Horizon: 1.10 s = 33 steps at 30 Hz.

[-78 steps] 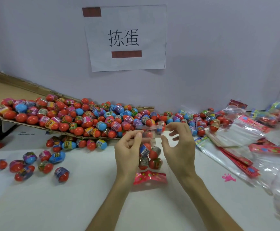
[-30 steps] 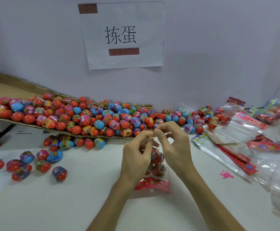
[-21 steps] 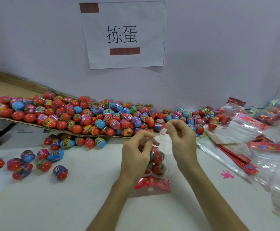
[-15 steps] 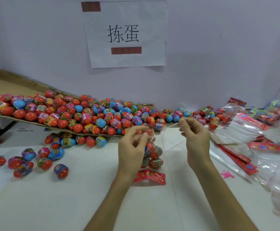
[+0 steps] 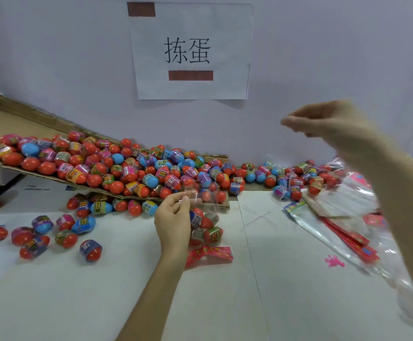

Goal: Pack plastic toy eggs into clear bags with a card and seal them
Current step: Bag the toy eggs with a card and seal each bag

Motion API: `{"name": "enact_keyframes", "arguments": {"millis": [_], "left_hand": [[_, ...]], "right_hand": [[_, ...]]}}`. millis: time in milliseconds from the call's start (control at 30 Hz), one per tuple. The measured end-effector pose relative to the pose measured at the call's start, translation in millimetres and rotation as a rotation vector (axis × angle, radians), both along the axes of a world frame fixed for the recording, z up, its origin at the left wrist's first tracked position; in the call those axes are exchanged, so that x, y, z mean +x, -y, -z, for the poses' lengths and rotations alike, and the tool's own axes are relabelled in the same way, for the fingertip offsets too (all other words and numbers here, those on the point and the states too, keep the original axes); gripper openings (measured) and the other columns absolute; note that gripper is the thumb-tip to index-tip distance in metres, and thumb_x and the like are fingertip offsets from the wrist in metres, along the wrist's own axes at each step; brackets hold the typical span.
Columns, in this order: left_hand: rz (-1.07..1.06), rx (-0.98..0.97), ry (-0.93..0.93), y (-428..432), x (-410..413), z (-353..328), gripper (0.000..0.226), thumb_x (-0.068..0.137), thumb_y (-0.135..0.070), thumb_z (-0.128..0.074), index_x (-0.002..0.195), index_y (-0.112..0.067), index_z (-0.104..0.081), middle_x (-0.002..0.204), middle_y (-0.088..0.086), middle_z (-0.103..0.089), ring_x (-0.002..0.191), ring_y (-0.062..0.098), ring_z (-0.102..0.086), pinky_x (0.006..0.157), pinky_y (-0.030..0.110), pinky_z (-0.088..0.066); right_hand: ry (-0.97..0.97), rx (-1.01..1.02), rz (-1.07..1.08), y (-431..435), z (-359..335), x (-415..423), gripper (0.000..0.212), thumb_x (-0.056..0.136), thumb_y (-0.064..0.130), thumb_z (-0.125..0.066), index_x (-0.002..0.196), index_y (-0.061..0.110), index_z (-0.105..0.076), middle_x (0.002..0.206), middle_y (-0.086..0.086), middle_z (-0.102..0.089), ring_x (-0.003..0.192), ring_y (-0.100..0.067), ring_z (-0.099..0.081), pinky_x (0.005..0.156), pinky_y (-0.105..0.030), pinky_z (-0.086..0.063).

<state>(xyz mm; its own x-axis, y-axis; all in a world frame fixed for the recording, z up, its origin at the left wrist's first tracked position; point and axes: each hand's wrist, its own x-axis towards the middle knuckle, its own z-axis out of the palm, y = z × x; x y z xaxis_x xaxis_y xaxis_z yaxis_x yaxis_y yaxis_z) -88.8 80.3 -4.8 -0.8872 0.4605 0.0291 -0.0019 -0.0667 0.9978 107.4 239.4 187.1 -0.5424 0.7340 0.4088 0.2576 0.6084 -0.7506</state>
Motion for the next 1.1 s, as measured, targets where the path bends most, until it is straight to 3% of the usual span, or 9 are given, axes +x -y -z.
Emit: {"name": "enact_keyframes", "arguments": {"millis": [67, 167, 233, 300, 367, 433, 533, 733, 1100], "left_hand": [[0.015, -0.022, -0.015, -0.3, 0.1, 0.5, 0.016, 0.105, -0.020, -0.058, 0.113, -0.019, -0.071, 0.093, -0.008, -0.080, 0.097, 0.004, -0.072, 0.069, 0.008, -0.048], [0.045, -0.027, -0.040, -2.0, 1.7, 0.4, 0.015, 0.105, -0.020, -0.058, 0.112, -0.021, -0.071, 0.092, -0.008, -0.080, 0.094, 0.001, -0.072, 0.076, 0.012, -0.052], [0.071, -0.027, -0.043, -2.1, 3.5, -1.1, 0.016, 0.105, -0.019, -0.058, 0.113, -0.020, -0.072, 0.096, -0.006, -0.079, 0.097, 0.004, -0.072, 0.084, 0.022, -0.055], [0.089, -0.017, -0.035, -1.9, 5.3, -0.5, 0.016, 0.105, -0.018, -0.058, 0.113, -0.019, -0.071, 0.095, -0.005, -0.080, 0.098, 0.006, -0.073, 0.083, 0.022, -0.053], [0.095, -0.010, -0.037, -2.9, 3.4, -0.4, 0.015, 0.105, -0.019, -0.058, 0.111, -0.020, -0.071, 0.089, -0.008, -0.080, 0.094, 0.003, -0.073, 0.081, 0.021, -0.051], [0.098, -0.002, -0.039, -4.1, 2.4, 0.7, 0.015, 0.105, -0.019, -0.057, 0.111, -0.021, -0.071, 0.088, -0.011, -0.080, 0.091, -0.003, -0.072, 0.080, 0.020, -0.051], [0.111, -0.005, -0.040, -4.1, 4.7, 0.9, 0.015, 0.105, -0.020, -0.057, 0.112, -0.021, -0.071, 0.089, -0.011, -0.080, 0.092, -0.003, -0.072, 0.079, 0.019, -0.053], [0.139, 0.025, -0.035, -4.3, 7.4, -2.2, 0.014, 0.105, -0.019, -0.058, 0.105, -0.026, -0.070, 0.086, -0.014, -0.079, 0.090, 0.001, -0.074, 0.085, 0.022, -0.054], [0.219, 0.048, 0.044, -1.8, 11.4, -9.5, 0.015, 0.105, -0.022, -0.057, 0.105, -0.028, -0.071, 0.092, -0.009, -0.080, 0.090, 0.003, -0.075, 0.066, 0.015, -0.057]], "right_hand": [[-0.109, 0.020, -0.331, 12.8, -32.3, 9.6, 0.009, 0.083, 0.038, -0.081, 0.088, 0.031, -0.082, 0.083, 0.010, -0.076, 0.076, -0.005, -0.062, 0.072, -0.015, -0.047], [-0.287, -0.316, -0.859, 15.7, -28.1, 1.5, 0.005, 0.084, 0.026, -0.075, 0.080, 0.030, -0.077, 0.074, 0.016, -0.063, 0.066, -0.001, -0.049, 0.070, -0.014, -0.045], [0.114, -0.209, -0.474, -1.8, 5.1, -18.6, 0.029, 0.084, 0.005, -0.064, 0.070, 0.029, -0.072, 0.069, 0.016, -0.059, 0.061, -0.002, -0.049, 0.057, -0.010, -0.041], [0.998, -0.100, -0.269, -15.7, 35.5, -21.0, 0.024, 0.095, 0.001, -0.054, 0.083, 0.018, -0.067, 0.075, 0.007, -0.063, 0.065, -0.010, -0.055, 0.055, -0.014, -0.041], [1.257, -0.013, -0.176, -24.3, 39.3, -15.6, 0.022, 0.097, 0.001, -0.054, 0.101, 0.011, -0.073, 0.075, 0.000, -0.070, 0.061, -0.018, -0.055, 0.059, -0.024, -0.043], [0.861, -0.039, -0.111, -38.3, 28.4, -2.6, 0.032, 0.100, 0.002, -0.053, 0.113, 0.022, -0.074, 0.072, 0.003, -0.073, 0.058, -0.018, -0.047, 0.060, -0.027, -0.041], [0.884, 0.128, -0.091, -39.1, 9.6, 6.4, 0.022, 0.103, 0.021, -0.058, 0.117, 0.030, -0.073, 0.075, 0.008, -0.075, 0.058, -0.004, -0.058, 0.065, -0.025, -0.044], [0.228, -0.322, -0.290, 2.9, 53.0, 6.5, 0.022, 0.092, 0.039, -0.064, 0.103, 0.026, -0.078, 0.085, -0.002, -0.075, 0.069, -0.014, -0.066, 0.066, -0.024, -0.057], [-0.090, -0.580, -0.049, 48.8, 183.3, -49.4, 0.007, 0.092, 0.027, -0.075, 0.089, 0.022, -0.076, 0.086, 0.002, -0.077, 0.081, -0.014, -0.073, 0.066, -0.028, -0.059]]}}
